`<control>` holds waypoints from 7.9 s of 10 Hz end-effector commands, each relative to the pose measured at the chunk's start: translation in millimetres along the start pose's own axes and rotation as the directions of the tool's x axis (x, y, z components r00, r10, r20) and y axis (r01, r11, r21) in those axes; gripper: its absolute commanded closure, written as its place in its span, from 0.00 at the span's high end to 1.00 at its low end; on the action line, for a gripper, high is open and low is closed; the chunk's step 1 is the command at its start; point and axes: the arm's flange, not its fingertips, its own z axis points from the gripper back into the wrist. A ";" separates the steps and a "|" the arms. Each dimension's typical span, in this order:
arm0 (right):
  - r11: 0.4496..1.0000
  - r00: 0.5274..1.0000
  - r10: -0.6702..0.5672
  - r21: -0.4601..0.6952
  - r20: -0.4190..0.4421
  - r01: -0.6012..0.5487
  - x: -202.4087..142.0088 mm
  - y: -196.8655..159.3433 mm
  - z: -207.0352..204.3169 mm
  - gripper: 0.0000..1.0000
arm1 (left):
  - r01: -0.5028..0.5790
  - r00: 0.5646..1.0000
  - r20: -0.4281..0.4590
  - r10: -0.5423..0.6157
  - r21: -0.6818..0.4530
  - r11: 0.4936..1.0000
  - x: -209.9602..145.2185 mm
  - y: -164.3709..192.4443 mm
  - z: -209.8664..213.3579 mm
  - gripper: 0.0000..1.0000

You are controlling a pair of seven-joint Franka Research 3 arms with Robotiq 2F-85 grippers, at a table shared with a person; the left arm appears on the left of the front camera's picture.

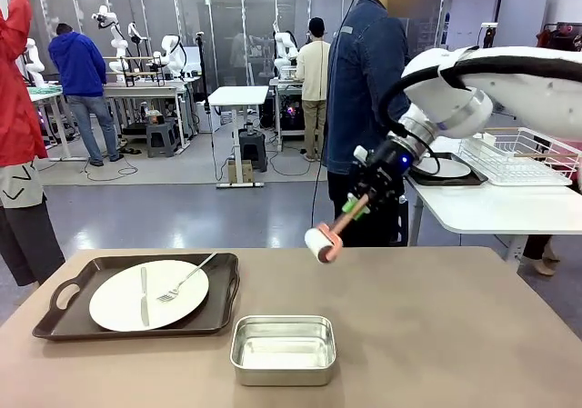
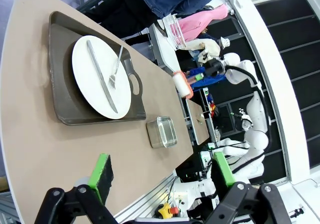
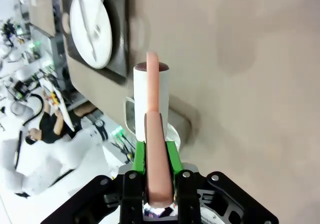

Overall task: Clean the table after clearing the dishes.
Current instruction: When the left (or right) Handle tray is removed, use the left hand (or right hand) to clean the left (or right) side of the table with the Lint Roller, then place the Lint Roller back on top of the Airtight Container.

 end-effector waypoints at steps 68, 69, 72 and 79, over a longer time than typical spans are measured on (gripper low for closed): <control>0.716 0.805 0.585 -0.534 0.104 -0.451 -177.3 -70.6 109.0 0.21 | 0.003 1.000 0.004 -0.003 -0.005 1.000 -1.5 -1.7 3.3 1.00; 0.622 0.755 0.655 -0.563 -0.007 -0.545 -180.8 -32.2 82.9 0.21 | 0.003 1.000 0.004 -0.003 -0.005 1.000 -1.5 -1.7 3.3 1.00; 0.342 0.547 0.788 -0.537 -0.284 -0.771 -196.5 77.4 -0.3 0.21 | 0.003 1.000 0.004 -0.003 -0.005 1.000 -1.5 -1.7 3.3 1.00; 0.130 0.389 0.776 -0.477 -0.497 -0.869 -207.3 158.2 -84.3 0.21 | 0.003 1.000 0.004 -0.003 -0.005 1.000 -1.5 -1.7 3.3 1.00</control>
